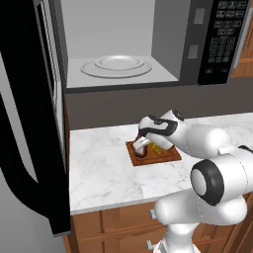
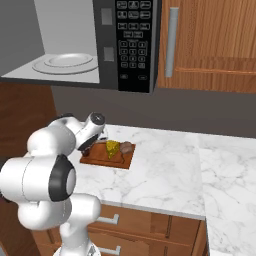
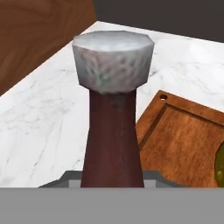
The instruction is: Retrieve the reheated potato from the microwave, then place the potato, cheese, and condiment on the cutting board.
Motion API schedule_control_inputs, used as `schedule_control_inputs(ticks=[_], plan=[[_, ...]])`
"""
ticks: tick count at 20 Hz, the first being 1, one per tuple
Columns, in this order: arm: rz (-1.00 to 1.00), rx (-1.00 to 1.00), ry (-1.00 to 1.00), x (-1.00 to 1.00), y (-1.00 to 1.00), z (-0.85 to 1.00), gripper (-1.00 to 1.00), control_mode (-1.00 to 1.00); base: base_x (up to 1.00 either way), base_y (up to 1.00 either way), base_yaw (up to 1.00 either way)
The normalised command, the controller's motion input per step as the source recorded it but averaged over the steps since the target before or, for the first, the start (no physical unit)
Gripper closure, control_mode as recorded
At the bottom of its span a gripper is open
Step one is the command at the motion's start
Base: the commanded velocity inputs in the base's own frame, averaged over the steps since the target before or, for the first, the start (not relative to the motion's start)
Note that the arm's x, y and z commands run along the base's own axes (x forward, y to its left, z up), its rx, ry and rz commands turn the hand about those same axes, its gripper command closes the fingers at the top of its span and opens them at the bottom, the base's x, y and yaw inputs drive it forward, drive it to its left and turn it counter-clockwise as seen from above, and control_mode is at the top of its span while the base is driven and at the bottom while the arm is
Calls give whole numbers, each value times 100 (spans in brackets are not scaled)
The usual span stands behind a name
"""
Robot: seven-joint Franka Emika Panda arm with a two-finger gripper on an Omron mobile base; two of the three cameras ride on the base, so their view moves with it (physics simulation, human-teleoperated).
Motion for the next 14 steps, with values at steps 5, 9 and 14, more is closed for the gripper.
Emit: schedule_control_inputs(ticks=[5,9,14], plan=[[-2,0,-1,4,-13,0,100,-100,0,0,0],[-1,0,-4,-8,-14,0,100,-100,0,0,0],[-1,0,-6,-6,-8,-1,100,-100,0,0,0]])
